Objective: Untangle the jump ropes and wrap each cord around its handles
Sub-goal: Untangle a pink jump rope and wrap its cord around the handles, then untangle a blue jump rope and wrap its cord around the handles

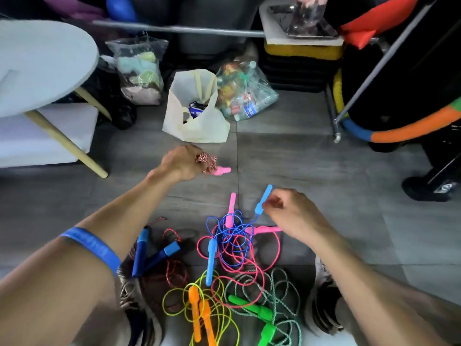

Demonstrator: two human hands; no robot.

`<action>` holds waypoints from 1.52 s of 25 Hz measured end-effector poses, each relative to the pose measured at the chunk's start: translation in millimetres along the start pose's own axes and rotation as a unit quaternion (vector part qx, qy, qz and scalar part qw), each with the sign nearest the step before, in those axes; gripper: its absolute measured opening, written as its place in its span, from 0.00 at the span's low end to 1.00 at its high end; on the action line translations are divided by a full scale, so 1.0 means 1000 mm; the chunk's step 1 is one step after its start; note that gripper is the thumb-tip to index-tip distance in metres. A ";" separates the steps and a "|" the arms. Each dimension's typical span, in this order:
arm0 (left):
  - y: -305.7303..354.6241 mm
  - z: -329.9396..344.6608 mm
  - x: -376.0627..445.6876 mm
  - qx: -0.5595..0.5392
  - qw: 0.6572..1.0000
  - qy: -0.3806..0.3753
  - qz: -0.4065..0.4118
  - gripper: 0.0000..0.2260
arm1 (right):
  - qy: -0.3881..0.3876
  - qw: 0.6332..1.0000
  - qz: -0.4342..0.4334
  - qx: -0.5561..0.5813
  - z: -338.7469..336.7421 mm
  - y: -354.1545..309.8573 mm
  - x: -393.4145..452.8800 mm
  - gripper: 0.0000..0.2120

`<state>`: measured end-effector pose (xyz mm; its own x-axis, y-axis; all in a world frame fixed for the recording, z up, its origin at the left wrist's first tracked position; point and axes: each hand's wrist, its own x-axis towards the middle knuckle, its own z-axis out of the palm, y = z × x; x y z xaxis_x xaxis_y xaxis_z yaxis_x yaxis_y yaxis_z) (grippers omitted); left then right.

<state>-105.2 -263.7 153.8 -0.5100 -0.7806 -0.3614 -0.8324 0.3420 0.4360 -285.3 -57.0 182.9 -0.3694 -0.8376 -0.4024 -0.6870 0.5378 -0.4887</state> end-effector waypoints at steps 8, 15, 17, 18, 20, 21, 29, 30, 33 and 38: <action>-0.064 0.098 0.045 -0.027 0.981 0.100 -0.167 0.08 | -0.070 0.995 0.041 -0.056 0.141 0.101 0.093 0.18; -0.110 0.154 0.023 0.094 0.980 -0.052 -0.168 0.19 | -0.085 0.975 -0.013 -0.203 0.244 0.117 0.122 0.19; -0.103 0.153 0.013 0.066 0.985 0.003 -0.162 0.16 | -0.077 0.988 0.023 -0.130 0.227 0.107 0.117 0.07; -0.096 0.150 0.007 0.035 0.988 0.007 -0.152 0.13 | -0.062 0.995 0.029 -0.074 0.209 0.099 0.113 0.08; -0.079 0.143 -0.005 -0.030 0.990 -0.041 -0.134 0.08 | -0.014 1.000 -0.006 -0.006 0.155 0.075 0.104 0.15; -0.070 0.140 -0.011 -0.056 0.990 -0.060 -0.116 0.09 | 0.007 1.000 -0.025 0.013 0.120 0.058 0.096 0.18; 0.060 0.048 -0.084 -0.264 0.956 -0.053 0.120 0.42 | 0.015 0.906 -0.221 0.361 -0.091 -0.074 -0.026 0.14; 0.072 0.036 -0.093 -0.271 0.951 -0.035 0.142 0.41 | 0.021 0.886 -0.248 0.390 -0.107 -0.085 -0.042 0.15; 0.103 0.012 -0.116 -0.350 0.922 -0.004 0.168 0.32 | 0.025 0.823 -0.308 0.477 -0.145 -0.110 -0.082 0.18; 0.127 -0.005 -0.144 -0.413 0.893 0.020 0.179 0.06 | 0.140 0.811 -0.279 0.495 -0.178 -0.119 -0.099 0.17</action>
<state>-136.4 -110.5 264.9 -0.6898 -0.7220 -0.0539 -0.1655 0.0848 0.9826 -278.7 -54.8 418.8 -0.3970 -0.8913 0.2190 -0.0083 -0.2352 -0.9719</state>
